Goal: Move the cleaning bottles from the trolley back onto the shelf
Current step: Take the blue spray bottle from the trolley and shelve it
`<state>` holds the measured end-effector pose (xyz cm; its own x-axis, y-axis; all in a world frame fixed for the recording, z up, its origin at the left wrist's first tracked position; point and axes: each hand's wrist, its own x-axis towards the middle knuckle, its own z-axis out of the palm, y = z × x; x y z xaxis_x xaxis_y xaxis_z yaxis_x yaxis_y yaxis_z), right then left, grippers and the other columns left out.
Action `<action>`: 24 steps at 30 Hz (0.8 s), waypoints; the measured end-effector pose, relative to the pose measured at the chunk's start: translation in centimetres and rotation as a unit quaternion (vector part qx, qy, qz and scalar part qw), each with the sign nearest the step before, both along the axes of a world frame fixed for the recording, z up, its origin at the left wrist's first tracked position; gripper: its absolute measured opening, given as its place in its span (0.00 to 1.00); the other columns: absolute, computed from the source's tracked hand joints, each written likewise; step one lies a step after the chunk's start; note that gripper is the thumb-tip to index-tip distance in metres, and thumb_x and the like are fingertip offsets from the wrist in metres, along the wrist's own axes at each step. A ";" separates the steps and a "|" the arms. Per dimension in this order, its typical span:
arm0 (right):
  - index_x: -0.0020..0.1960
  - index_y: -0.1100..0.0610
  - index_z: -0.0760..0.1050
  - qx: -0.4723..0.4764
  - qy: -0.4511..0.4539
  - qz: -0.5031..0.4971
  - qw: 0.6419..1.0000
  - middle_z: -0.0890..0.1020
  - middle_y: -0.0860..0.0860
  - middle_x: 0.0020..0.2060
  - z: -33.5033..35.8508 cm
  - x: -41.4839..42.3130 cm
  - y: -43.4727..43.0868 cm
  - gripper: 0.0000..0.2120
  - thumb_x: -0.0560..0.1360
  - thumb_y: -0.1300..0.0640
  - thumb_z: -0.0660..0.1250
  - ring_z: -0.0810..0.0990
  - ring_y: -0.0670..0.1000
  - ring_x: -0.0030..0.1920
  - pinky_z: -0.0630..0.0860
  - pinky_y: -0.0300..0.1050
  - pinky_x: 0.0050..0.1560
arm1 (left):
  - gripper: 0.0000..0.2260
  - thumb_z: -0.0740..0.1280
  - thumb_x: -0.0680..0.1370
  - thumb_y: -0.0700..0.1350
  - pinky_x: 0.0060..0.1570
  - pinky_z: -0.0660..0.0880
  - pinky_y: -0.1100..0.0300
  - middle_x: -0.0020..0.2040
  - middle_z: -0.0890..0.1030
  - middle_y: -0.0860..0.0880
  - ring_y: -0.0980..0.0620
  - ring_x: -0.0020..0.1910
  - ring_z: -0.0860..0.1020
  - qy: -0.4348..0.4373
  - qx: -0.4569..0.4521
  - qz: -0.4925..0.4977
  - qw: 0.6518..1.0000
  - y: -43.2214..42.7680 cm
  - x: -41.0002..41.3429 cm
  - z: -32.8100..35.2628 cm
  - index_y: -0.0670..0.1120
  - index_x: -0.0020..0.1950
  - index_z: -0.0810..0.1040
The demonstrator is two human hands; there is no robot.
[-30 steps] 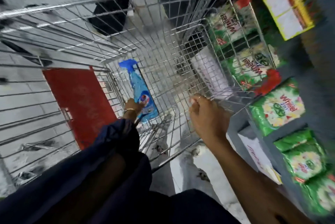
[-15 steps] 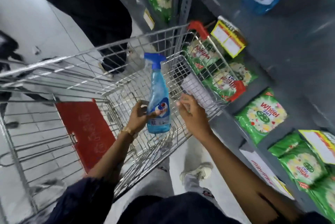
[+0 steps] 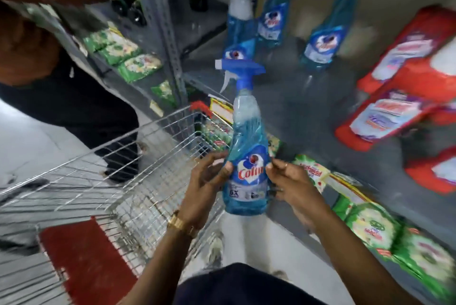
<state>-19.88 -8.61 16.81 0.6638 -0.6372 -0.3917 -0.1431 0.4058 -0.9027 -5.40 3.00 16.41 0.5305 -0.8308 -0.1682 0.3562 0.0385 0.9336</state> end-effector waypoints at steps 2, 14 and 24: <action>0.52 0.57 0.79 -0.011 -0.001 -0.028 1.000 0.87 0.48 0.41 0.5 -1.6 -0.5 0.08 0.78 0.59 0.62 0.85 0.45 0.41 0.80 0.40 0.34 | 0.09 0.67 0.72 0.44 0.37 0.80 0.64 0.44 0.87 0.52 0.56 0.41 0.84 0.000 -0.012 -0.022 1.000 -1.4 -1.3 0.2 0.46 0.52 0.78; 0.56 0.59 0.78 -0.118 -0.084 -0.147 0.979 0.86 0.52 0.46 3.5 -2.4 -6.8 0.10 0.79 0.63 0.60 0.85 0.50 0.46 0.82 0.43 0.42 | 0.14 0.61 0.80 0.38 0.44 0.80 0.66 0.55 0.84 0.53 0.57 0.51 0.83 -0.100 -0.089 -0.117 0.984 -11.8 -1.4 3.3 0.56 0.54 0.77; 0.63 0.65 0.73 -0.196 -0.111 -0.266 0.937 0.80 0.64 0.58 1.6 2.3 -13.5 0.14 0.78 0.67 0.60 0.81 0.58 0.54 0.77 0.57 0.59 | 0.14 0.58 0.80 0.33 0.52 0.79 0.58 0.61 0.76 0.36 0.44 0.54 0.77 -0.081 -0.111 -0.108 0.985 -22.2 1.0 2.0 0.42 0.65 0.69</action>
